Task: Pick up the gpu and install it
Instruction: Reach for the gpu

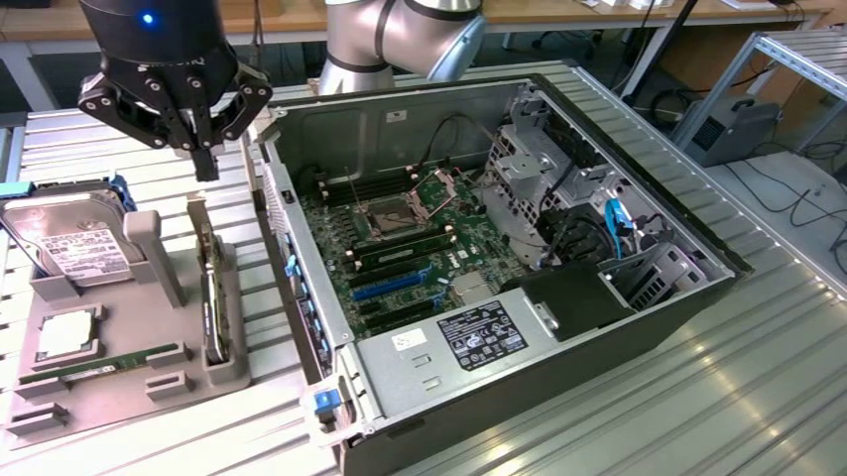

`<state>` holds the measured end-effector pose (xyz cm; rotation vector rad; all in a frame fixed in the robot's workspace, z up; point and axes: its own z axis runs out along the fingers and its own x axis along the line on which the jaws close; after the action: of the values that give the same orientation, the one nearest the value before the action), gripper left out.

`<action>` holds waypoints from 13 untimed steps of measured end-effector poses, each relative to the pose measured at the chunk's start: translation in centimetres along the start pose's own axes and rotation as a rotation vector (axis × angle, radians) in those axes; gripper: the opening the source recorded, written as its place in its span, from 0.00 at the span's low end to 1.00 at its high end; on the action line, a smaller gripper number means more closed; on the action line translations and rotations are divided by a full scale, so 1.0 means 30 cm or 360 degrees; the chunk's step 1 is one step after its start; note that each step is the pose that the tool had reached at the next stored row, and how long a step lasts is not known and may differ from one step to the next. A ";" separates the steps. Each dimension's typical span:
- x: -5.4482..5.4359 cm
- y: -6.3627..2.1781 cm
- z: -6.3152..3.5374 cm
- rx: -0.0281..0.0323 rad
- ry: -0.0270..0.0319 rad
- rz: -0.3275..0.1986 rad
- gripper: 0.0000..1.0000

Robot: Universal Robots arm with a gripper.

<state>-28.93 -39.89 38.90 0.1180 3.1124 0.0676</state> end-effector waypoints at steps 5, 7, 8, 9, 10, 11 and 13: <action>0.014 -0.001 0.000 0.00000 0.00000 0.0000 0.11; 0.019 -0.001 0.000 0.00000 0.00000 0.0000 0.11; 0.021 -0.002 0.001 -0.00002 -0.00001 0.0000 0.11; 0.021 -0.002 0.001 -0.00002 -0.00002 0.0000 0.11; 0.022 -0.003 0.001 0.00000 0.00001 0.0000 0.11; 0.023 -0.005 0.001 0.00000 0.00002 0.0000 0.11; 0.025 -0.011 0.001 -0.00001 0.00001 0.0000 0.11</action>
<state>-29.69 -40.16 38.83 0.1179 3.1124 0.0677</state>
